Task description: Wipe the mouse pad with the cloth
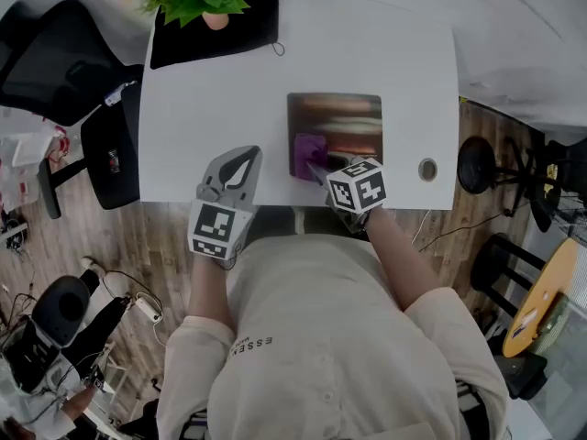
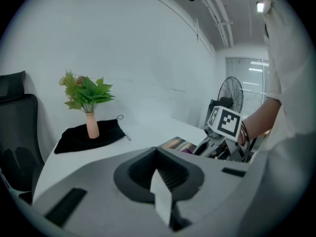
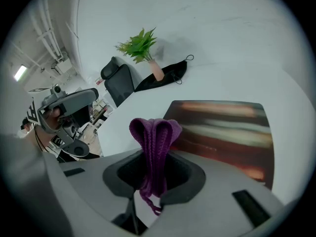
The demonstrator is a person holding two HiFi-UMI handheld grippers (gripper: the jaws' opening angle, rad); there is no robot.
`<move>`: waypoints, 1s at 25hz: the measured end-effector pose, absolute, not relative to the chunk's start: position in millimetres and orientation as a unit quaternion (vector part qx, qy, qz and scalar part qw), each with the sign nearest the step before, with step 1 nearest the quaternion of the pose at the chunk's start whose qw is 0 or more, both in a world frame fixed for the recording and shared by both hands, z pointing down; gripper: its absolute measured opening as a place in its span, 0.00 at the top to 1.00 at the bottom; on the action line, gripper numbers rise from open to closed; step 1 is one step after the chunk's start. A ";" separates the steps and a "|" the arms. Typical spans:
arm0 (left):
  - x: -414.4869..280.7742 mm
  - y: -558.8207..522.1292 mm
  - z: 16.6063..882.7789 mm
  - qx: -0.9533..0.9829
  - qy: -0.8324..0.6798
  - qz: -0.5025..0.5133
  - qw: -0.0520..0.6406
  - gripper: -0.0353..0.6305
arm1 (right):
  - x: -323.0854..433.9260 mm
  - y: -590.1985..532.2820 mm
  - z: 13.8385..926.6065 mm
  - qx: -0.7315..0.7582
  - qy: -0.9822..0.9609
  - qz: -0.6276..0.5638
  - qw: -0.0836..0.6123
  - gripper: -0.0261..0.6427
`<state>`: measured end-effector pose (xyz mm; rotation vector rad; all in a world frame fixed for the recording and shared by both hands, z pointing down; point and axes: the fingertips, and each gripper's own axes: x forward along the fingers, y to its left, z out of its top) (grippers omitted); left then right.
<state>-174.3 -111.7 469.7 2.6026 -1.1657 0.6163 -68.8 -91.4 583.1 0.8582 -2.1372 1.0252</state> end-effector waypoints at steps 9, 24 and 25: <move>-191.9 -109.5 476.1 0.886 -0.395 0.214 0.120 0.94 | -96.3 -86.8 593.8 0.320 -0.806 0.391 0.309 0.82; -155.3 -113.5 476.5 0.892 -0.381 0.212 0.118 0.94 | -53.6 -84.8 597.6 0.332 -0.797 0.402 0.304 0.82; -151.7 -113.0 477.0 0.892 -0.381 0.213 0.118 0.94 | -48.3 -84.5 597.8 0.333 -0.797 0.403 0.304 0.82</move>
